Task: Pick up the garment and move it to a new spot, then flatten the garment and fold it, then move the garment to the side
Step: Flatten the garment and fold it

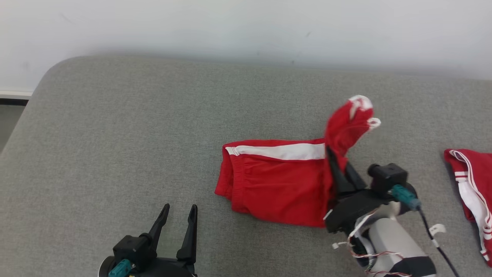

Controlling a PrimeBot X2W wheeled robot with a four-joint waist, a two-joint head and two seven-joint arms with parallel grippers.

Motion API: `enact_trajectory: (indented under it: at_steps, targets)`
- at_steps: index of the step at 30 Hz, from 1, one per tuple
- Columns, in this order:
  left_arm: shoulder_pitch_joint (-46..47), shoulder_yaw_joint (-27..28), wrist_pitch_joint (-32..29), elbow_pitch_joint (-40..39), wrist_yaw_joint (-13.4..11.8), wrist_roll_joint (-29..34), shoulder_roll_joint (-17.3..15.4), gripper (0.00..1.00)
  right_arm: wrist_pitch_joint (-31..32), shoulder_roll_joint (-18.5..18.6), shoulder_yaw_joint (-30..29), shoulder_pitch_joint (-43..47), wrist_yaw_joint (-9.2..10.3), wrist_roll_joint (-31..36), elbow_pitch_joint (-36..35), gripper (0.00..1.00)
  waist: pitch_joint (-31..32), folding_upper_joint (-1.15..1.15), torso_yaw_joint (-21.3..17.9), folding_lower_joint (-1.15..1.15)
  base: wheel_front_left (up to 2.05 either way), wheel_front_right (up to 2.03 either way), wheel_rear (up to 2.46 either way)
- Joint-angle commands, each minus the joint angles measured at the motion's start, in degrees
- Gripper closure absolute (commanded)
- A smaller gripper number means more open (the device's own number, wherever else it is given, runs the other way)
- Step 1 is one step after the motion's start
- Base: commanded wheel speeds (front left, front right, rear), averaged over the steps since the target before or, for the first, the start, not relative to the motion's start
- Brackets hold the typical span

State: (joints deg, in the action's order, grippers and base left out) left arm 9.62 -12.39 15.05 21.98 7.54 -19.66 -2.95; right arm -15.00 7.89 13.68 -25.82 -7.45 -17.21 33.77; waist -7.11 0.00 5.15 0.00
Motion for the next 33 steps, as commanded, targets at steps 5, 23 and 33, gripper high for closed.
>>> enact_trajectory:
  at_steps: [5,23,33]
  targets:
    - [-1.18,-0.06,0.16,0.27,-0.12,-0.06,0.03,0.00,-0.16,-1.65,8.63,-0.83,-0.01,-2.32,-1.76,1.00,0.51,0.00,1.83,0.00,0.00,0.00,0.00]
    - [-1.07,0.36,0.16,0.64,-0.12,0.96,0.06,0.00,-0.11,-4.97,26.77,-5.73,-0.01,-12.56,3.41,0.00,1.03,0.00,4.40,0.00,0.00,0.00,0.00]
    - [-2.38,3.88,0.16,-0.69,-0.12,3.24,0.06,0.00,-0.10,-4.64,8.09,0.61,-0.01,0.14,0.68,0.00,2.47,0.00,-0.66,0.00,0.00,0.00,0.00]
